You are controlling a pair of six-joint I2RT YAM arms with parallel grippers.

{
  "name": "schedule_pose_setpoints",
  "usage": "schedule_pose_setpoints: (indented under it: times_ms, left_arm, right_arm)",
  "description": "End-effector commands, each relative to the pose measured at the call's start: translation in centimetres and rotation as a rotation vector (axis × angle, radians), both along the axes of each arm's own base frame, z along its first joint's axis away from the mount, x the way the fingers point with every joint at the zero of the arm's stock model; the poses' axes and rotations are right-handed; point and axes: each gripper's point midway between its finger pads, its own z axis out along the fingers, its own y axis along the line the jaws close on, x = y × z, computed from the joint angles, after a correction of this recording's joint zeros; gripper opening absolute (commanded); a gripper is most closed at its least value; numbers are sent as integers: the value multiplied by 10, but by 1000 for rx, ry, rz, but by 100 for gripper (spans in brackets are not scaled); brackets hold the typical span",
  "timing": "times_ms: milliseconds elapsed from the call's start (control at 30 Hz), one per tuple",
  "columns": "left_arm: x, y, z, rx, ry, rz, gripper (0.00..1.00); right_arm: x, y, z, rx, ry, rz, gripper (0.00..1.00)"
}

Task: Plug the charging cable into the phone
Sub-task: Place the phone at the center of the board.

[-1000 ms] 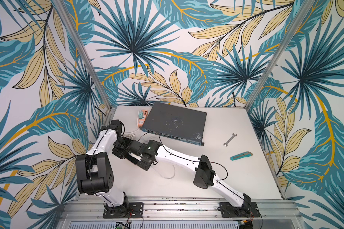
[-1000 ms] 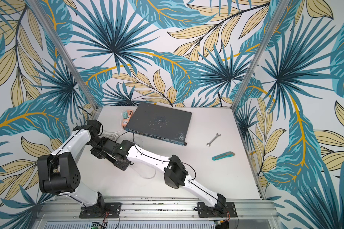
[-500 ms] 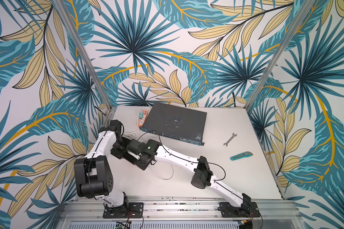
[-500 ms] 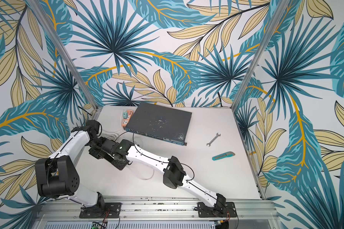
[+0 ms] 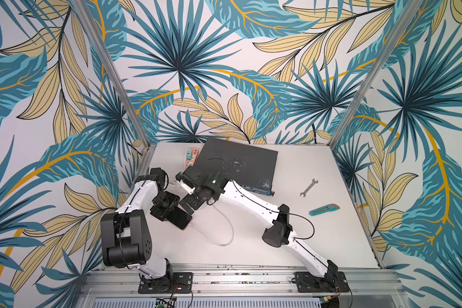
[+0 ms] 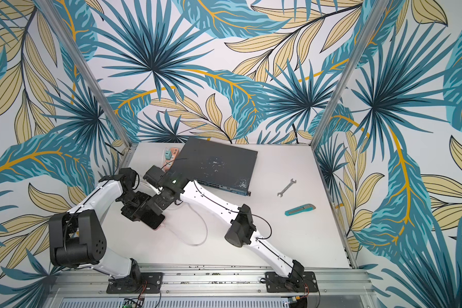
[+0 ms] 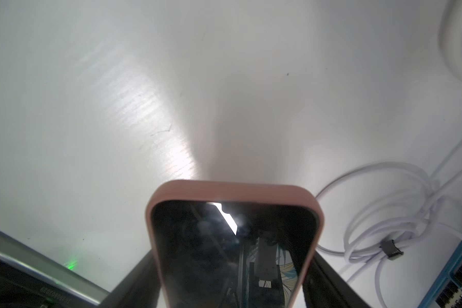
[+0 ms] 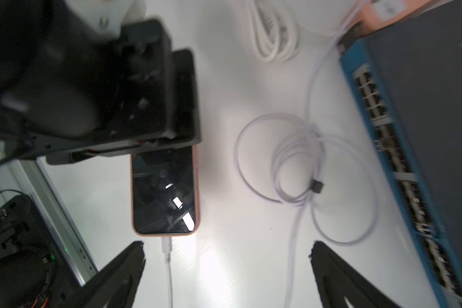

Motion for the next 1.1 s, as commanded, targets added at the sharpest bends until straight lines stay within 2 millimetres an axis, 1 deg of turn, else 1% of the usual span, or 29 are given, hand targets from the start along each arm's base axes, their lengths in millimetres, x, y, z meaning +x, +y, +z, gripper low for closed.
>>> schedule_pose_setpoints:
  times_ms: [0,67,100,133,167,200,233,267,333,400,433,467,500,567,633,700,733,767,833,867,933,967,1000,1033,1067]
  left_arm:
    - [10,2,-8,16,-18,9,0]
    - [12,2,-16,13,-2,16,0]
    - [12,2,-20,10,7,16,0]
    - [13,2,-23,12,14,13,3]
    - [13,4,-27,23,23,9,19]
    - [12,5,-31,31,33,4,34]
    - [11,6,-34,33,41,2,42]
    - [9,6,-38,33,51,2,47]
    - [8,4,-44,22,57,7,58]
    - [6,2,-49,17,64,7,75]
    - [6,2,-51,16,66,6,88]
    - [5,1,-52,15,71,0,98]
    - [5,1,-52,14,74,-6,100]
    - [5,0,-50,13,66,-22,100]
    - [5,2,-43,36,52,-43,100]
    - [5,5,-33,58,37,-67,100]
    - [7,7,-25,74,22,-84,100]
    - [11,7,-16,88,-7,-107,100]
    - [22,8,9,142,-73,-177,100]
    - [31,11,26,200,-122,-221,100]
    - [48,18,60,341,-219,-314,100]
    - [56,22,77,406,-268,-353,100]
    - [63,24,90,456,-306,-383,100]
    - [68,27,101,489,-337,-399,100]
    - [70,30,108,514,-350,-396,100]
  right_arm:
    - [57,-54,73,93,-66,-167,100]
    - [83,-83,84,85,-80,-271,100]
    - [99,-101,88,83,-86,-334,100]
    - [123,-123,92,90,-91,-412,100]
    - [139,-142,88,65,-97,-472,100]
    - [155,-157,90,59,-118,-522,100]
    - [168,-170,92,67,-123,-565,99]
    - [187,-189,95,92,-114,-623,99]
    - [217,-229,95,97,-109,-734,100]
    - [242,-267,90,69,-126,-807,100]
    - [255,-287,87,52,-138,-836,99]
    - [268,-308,85,46,-144,-871,99]
    - [282,-329,83,46,-150,-902,100]
    - [310,-375,82,68,-169,-970,100]
    - [339,-421,83,124,-188,-1025,100]
    - [360,-463,80,132,-225,-1066,100]
    - [367,-479,77,140,-230,-1077,100]
    - [372,-489,74,162,-220,-1071,99]
    - [379,-506,62,149,-212,-1064,100]
    - [383,-514,54,153,-201,-1062,100]
    - [392,-528,28,166,-154,-1072,100]
    - [395,-538,21,151,-155,-1099,99]
    - [398,-541,22,145,-179,-1100,100]
    - [404,-545,44,149,-263,-1121,99]
    - [409,-543,78,176,-370,-1119,100]
